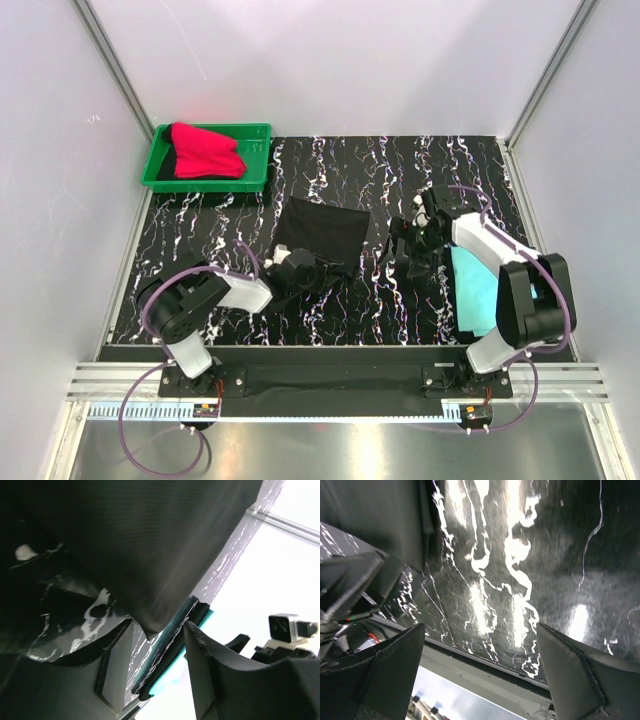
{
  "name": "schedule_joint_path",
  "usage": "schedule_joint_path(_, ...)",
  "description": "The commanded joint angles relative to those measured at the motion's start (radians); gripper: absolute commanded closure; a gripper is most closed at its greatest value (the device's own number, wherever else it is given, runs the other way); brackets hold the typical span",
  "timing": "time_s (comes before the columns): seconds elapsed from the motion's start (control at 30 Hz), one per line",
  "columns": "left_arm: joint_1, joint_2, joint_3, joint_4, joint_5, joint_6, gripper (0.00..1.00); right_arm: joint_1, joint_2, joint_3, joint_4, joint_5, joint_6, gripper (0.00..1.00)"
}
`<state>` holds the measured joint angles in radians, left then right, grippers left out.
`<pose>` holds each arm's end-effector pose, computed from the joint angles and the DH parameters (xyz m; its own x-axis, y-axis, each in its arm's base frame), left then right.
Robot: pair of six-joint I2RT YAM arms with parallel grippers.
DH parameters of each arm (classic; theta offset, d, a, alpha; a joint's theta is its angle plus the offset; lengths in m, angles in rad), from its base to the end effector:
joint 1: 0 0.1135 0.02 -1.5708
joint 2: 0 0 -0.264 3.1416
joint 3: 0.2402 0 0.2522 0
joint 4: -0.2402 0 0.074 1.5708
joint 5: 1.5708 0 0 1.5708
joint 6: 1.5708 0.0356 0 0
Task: Fold and stack the t-shirts
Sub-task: Fold the tshirt, then neatly place the folded tshirt to the corner
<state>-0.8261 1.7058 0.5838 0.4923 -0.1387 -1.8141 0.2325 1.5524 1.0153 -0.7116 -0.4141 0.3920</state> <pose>0.2098 -0.2203 0.1161 -0.5371 -0.8355 0.1157 -0.5446 0.2388 -0.8040 0.2789 0.0808 0.2026 -0.9810 0.1272 -0.1467 0.0432 0.8797 0.4737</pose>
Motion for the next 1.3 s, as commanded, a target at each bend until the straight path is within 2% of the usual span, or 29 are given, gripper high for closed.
schedule_joint_path(0.0,-0.008,-0.047,-0.021,-0.032,-0.044,-0.048,0.51,-0.025,0.043,0.092,0.000,-0.049,-0.035,0.00)
schedule_joint_path(0.1,-0.015,-0.106,-0.035,-0.124,-0.065,-0.041,0.48,-0.025,0.063,0.133,0.001,-0.023,-0.044,0.00)
schedule_joint_path(0.23,-0.015,-0.029,-0.030,-0.035,-0.055,-0.074,0.50,-0.025,0.115,0.163,0.003,-0.035,-0.036,0.00)
schedule_joint_path(0.43,-0.015,0.051,0.005,-0.002,-0.052,-0.076,0.51,-0.025,0.120,0.131,0.060,-0.074,-0.025,0.02)
schedule_joint_path(0.57,-0.001,0.078,0.002,0.035,-0.036,-0.074,0.61,-0.025,0.161,0.126,0.092,-0.109,-0.033,0.00)
schedule_joint_path(0.67,0.005,0.066,-0.006,0.045,-0.027,-0.070,0.78,-0.025,0.210,0.152,0.118,-0.153,-0.033,0.00)
schedule_joint_path(0.7,0.008,0.061,-0.009,0.045,-0.024,-0.068,0.86,-0.025,0.225,0.160,0.126,-0.170,-0.033,0.00)
schedule_joint_path(0.8,0.025,0.041,-0.010,0.052,-0.012,-0.051,0.98,-0.025,0.282,0.189,0.168,-0.239,0.001,0.00)
schedule_joint_path(1.03,0.058,-0.020,0.010,0.066,0.051,-0.048,1.00,-0.025,0.337,0.198,0.363,-0.328,0.132,0.01)
schedule_joint_path(1.27,0.091,-0.092,-0.001,0.060,0.099,-0.051,1.00,-0.025,0.409,0.155,0.580,-0.368,0.338,0.09)
